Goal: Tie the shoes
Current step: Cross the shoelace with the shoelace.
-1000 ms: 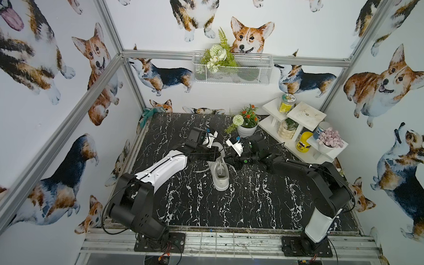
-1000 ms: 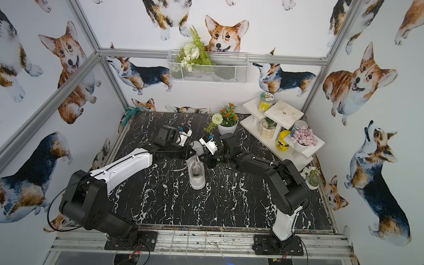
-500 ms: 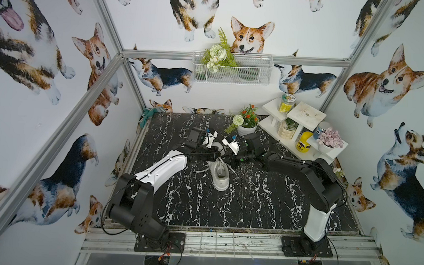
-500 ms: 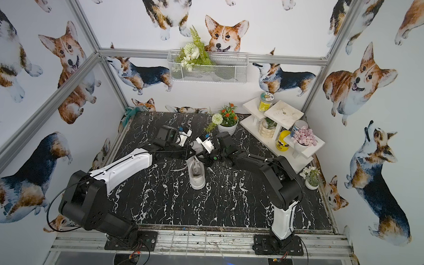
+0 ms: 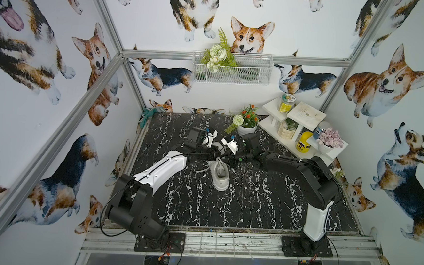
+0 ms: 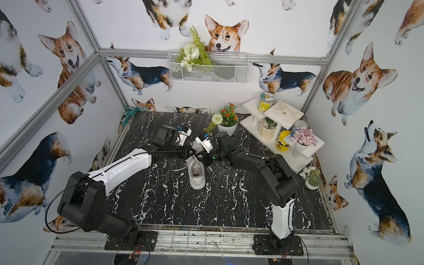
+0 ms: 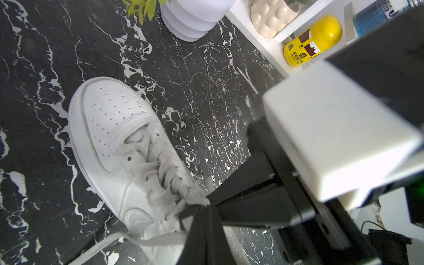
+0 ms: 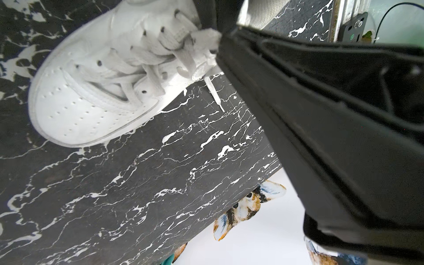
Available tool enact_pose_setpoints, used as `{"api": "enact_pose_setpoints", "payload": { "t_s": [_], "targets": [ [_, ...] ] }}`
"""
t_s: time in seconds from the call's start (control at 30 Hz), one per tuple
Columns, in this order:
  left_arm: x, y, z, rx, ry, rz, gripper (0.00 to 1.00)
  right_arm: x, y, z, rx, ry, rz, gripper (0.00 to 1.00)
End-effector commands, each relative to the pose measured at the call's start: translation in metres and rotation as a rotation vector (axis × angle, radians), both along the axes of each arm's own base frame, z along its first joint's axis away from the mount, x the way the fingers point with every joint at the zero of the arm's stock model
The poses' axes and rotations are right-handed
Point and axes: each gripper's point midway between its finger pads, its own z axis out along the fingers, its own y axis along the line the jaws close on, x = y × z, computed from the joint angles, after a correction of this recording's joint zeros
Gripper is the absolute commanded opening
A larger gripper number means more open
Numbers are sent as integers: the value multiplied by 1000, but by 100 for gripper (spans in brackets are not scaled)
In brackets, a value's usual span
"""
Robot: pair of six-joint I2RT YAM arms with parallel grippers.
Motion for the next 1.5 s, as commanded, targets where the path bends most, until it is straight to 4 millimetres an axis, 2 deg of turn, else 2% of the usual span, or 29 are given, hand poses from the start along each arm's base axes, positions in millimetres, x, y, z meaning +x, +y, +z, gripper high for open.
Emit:
{"api": "enact_pose_setpoints", "payload": {
  "t_s": [0.0, 0.1, 0.4, 0.63, 0.9, 1.0, 1.1, 1.27, 1.47],
  "targets": [
    [1, -2, 2, -16, -9, -7, 0, 4, 3, 4, 16, -1, -15, 0],
    [-1, -3, 0, -22, -3, -10, 0, 6, 4, 4, 18, -1, -20, 0],
    [-7, -4, -7, -46, 13, -14, 9, 9, 6, 5, 55, 13, -44, 0],
    [-9, -1, 2, -36, -9, -10, 33, 10, 5, 3, 49, 14, -55, 0],
    [-1, 18, 28, 9, -75, 36, 48, 8, 2, -4, 22, 14, -53, 0],
    [4, 29, 26, 18, -72, 66, 49, 8, 2, -2, 21, 10, -52, 0],
    [9, 33, 14, -7, -31, 69, 43, 7, 1, -1, 20, 7, -51, 0],
    [13, 24, -3, -55, 21, 47, 40, 6, 0, -1, 18, 3, -49, 0],
    [18, 18, -8, -89, 34, 44, 39, 6, 0, 1, 20, -3, -49, 0]
  ]
}}
